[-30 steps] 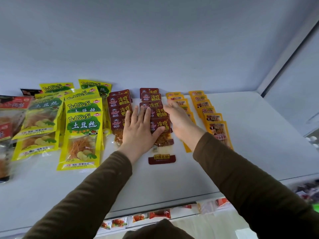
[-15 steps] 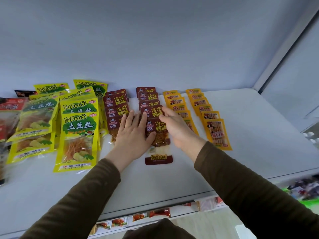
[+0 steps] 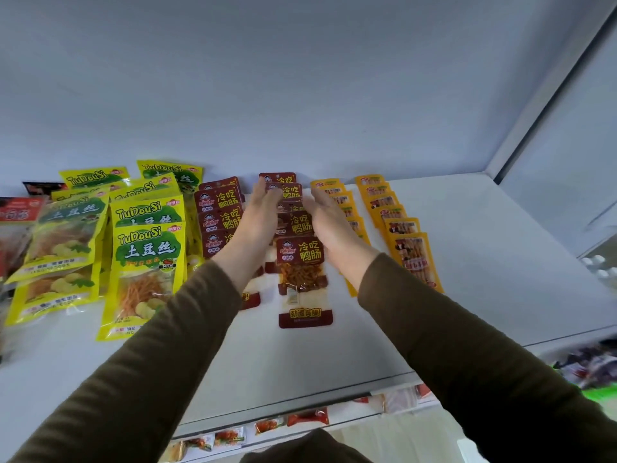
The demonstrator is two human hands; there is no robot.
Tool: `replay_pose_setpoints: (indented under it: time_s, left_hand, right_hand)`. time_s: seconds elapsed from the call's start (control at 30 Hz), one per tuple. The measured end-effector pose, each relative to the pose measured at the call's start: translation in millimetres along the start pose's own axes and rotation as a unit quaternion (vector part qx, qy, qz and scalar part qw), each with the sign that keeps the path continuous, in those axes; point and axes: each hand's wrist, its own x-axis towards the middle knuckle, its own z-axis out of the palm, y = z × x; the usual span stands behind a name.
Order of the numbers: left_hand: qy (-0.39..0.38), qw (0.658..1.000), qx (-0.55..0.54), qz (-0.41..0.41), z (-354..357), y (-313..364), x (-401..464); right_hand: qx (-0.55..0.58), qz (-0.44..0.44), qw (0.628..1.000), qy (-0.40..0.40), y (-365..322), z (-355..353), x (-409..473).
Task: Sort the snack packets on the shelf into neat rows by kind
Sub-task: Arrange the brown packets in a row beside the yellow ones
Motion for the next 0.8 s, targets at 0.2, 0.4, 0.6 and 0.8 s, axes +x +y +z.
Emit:
replay_pose_setpoints:
  time_s: [0.2, 0.4, 0.6, 0.8]
  left_hand:
    - [0.023, 0.989, -0.086, -0.114, 12.5, 19.1, 30.1]
    - [0.041, 0.969, -0.162, -0.181, 8.1, 10.0, 35.4]
    - [0.063, 0.959, -0.210, -0.179, 0.4, 1.1, 32.5]
    - [0.039, 0.960, -0.222, -0.165, 10.7, -7.7, 21.2]
  right_hand:
    - [0.025, 0.092, 0.995, 0.001, -31.5, 12.2, 41.6]
    - [0.027, 0.115, 0.993, 0.002, -36.0, 13.6, 56.9]
    - [0.071, 0.093, 0.993, 0.013, -29.1, 2.2, 54.3]
    - [0.055, 0.111, 0.992, -0.013, -9.8, 2.7, 47.5]
